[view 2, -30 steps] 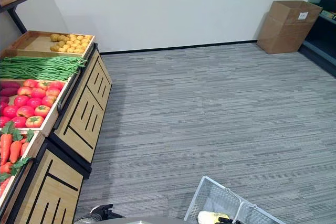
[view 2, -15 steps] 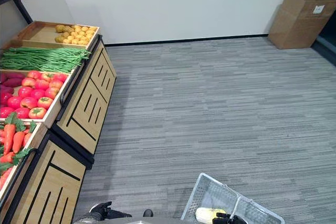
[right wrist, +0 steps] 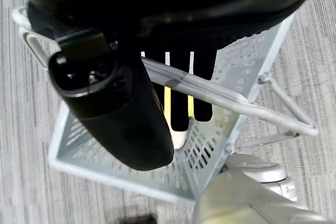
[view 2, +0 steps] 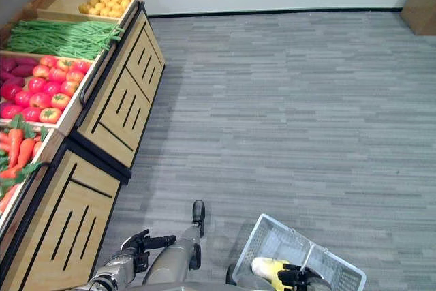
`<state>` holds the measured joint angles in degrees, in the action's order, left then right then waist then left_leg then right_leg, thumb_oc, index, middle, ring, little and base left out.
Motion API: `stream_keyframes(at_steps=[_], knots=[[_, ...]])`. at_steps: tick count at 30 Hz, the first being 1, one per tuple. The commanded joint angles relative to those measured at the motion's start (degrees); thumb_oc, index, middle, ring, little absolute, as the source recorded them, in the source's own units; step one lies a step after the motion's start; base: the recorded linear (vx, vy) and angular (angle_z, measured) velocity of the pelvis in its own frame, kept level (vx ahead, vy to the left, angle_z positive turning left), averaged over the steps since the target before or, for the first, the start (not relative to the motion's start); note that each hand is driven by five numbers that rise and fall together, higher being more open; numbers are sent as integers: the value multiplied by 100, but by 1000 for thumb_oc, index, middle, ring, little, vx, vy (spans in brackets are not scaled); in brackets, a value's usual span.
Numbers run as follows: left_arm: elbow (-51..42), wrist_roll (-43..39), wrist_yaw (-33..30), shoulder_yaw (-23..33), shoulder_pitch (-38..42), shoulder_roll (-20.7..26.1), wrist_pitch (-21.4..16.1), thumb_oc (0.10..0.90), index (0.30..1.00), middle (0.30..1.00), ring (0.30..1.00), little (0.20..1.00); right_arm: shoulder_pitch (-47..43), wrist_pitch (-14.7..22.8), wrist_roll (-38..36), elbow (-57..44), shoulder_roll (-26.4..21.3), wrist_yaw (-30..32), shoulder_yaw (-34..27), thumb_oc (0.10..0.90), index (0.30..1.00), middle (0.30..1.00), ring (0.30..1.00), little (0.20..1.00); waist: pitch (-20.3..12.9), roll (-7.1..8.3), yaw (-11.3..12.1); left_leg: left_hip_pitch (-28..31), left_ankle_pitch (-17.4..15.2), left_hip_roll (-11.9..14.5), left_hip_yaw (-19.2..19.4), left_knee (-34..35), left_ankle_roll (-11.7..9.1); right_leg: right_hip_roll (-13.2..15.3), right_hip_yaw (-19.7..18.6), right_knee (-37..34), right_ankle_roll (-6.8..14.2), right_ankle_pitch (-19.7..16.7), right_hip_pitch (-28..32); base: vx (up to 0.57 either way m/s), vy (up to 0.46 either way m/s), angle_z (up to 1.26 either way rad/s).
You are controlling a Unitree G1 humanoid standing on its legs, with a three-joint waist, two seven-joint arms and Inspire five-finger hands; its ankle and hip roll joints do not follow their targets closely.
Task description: Get the vegetables into the basket
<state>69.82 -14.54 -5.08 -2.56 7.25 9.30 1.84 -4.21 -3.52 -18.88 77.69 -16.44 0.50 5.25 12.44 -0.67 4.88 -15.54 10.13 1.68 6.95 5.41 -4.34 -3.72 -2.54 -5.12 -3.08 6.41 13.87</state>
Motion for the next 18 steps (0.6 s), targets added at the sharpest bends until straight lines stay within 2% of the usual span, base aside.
stream_keyframes(at_steps=[1,2,3,4,5,6,7,8,10,11,12,13,14,15,16,17,18], knots=[[553,469,-176,-357,-600,109,272,900,1000,1000,1000,1000,419,147,91,-463,-77,-5,-5,400,300,300,300,300,-644,198,-60,-33,349,-68,129,-41,80,852,324,536,696,660,670,571,213,-113],[559,517,-178,-381,-604,89,244,900,1000,1000,1000,1000,415,166,191,-458,-52,-15,1,400,300,300,300,300,-790,343,35,38,281,-226,244,-41,170,1139,435,860,964,151,588,339,126,-68],[560,556,-170,-363,-578,113,266,900,1000,1000,1000,1000,367,135,204,-428,-63,-13,-18,400,300,300,300,300,-851,370,103,115,177,-264,235,-41,229,1226,398,1114,1088,-144,412,691,293,-78],[498,541,-152,-390,-525,178,226,900,1000,1000,1000,1000,296,142,252,-427,-67,-3,-23,400,300,300,300,300,-898,437,110,476,-121,-470,261,-41,435,1570,573,2049,1341,-1246,28,465,206,-91],[498,541,-152,-390,-524,176,226,900,1000,1000,1000,1000,295,142,252,-427,-69,-3,-23,400,300,300,300,300,-906,422,119,465,-116,-450,265,-41,432,1553,562,2039,1337,-1262,14,554,313,-86],[405,546,-156,-430,-410,232,224,900,1000,1000,1000,1000,213,138,277,-500,-99,11,-24,400,300,300,300,300,-815,405,56,771,-327,-599,173,-41,584,1758,711,2723,1272,-1840,-231,297,234,-40],[382,529,-153,-448,-356,237,227,900,1000,1000,1000,1000,195,138,219,-509,-104,18,-62,400,300,300,300,300,-802,346,16,882,-415,-623,99,-41,647,1766,716,3072,1204,-2046,-334,513,383,45],[311,482,-164,-516,-189,266,235,900,1000,1000,1000,1000,163,152,83,-542,-94,78,-134,400,300,300,300,300,-653,291,-124,1208,-596,-758,-138,-41,794,1777,668,3895,1063,-2136,-686,405,279,64],[295,528,-148,-578,-96,274,248,900,1000,1000,1000,1000,177,148,22,-493,-70,98,-146,400,300,300,300,300,-574,201,-228,1425,-754,-761,-304,-41,864,1710,641,4389,953,-1990,-996,317,176,82],[292,581,-135,-617,-43,280,250,900,1000,1000,1000,1000,174,148,16,-475,-51,101,-138,400,300,300,300,300,-507,166,-276,1542,-811,-737,-372,-41,883,1737,702,4597,902,-1795,-1262,304,35,114],[291,641,-143,-703,44,271,239,900,1000,1000,1000,1000,174,172,-14,-471,-36,104,-105,400,300,300,300,300,-376,46,-415,1758,-831,-619,-606,-41,830,1368,663,4434,654,-902,-1840,451,-181,112],[351,851,-154,-882,168,235,232,900,1000,1000,1000,1000,157,209,-137,-458,11,104,-77,400,300,300,300,300,-244,65,-651,2055,-968,-594,-908,-41,704,815,549,2674,665,-474,-2123,463,-264,71],[358,937,-145,-940,185,233,239,900,1000,1000,1000,1000,153,217,-169,-445,26,97,-79,400,300,300,300,300,-272,140,-677,2086,-999,-661,-971,-41,675,702,441,2007,751,-564,-2125,428,-289,71],[326,1190,-207,-1041,264,352,292,900,1000,1000,1000,1000,183,239,-108,-237,12,256,-44,400,300,300,300,300,-184,185,-748,2229,-1125,-635,-1056,-41,633,537,246,1308,832,-603,-1864,231,-138,141],[377,1298,-98,-1068,210,305,325,900,1000,1000,1000,1000,237,154,-248,-252,15,160,-108,400,300,300,300,300,-246,175,-752,2209,-1063,-641,-1184,-41,639,447,-35,1253,831,-546,-1663,231,-111,193],[471,1272,-81,-1021,95,236,277,900,1000,1000,1000,1000,280,214,-251,-304,57,84,-93,400,300,300,300,300,-359,201,-693,2178,-1051,-655,-1107,-41,632,490,120,862,788,-577,-1448,184,-79,180],[496,1278,-63,-1021,20,209,274,900,1000,1000,1000,1000,305,207,-255,-302,62,67,-101,400,300,300,300,300,-442,190,-679,2167,-1047,-653,-1065,-41,627,491,192,759,778,-593,-1344,256,-91,111]])
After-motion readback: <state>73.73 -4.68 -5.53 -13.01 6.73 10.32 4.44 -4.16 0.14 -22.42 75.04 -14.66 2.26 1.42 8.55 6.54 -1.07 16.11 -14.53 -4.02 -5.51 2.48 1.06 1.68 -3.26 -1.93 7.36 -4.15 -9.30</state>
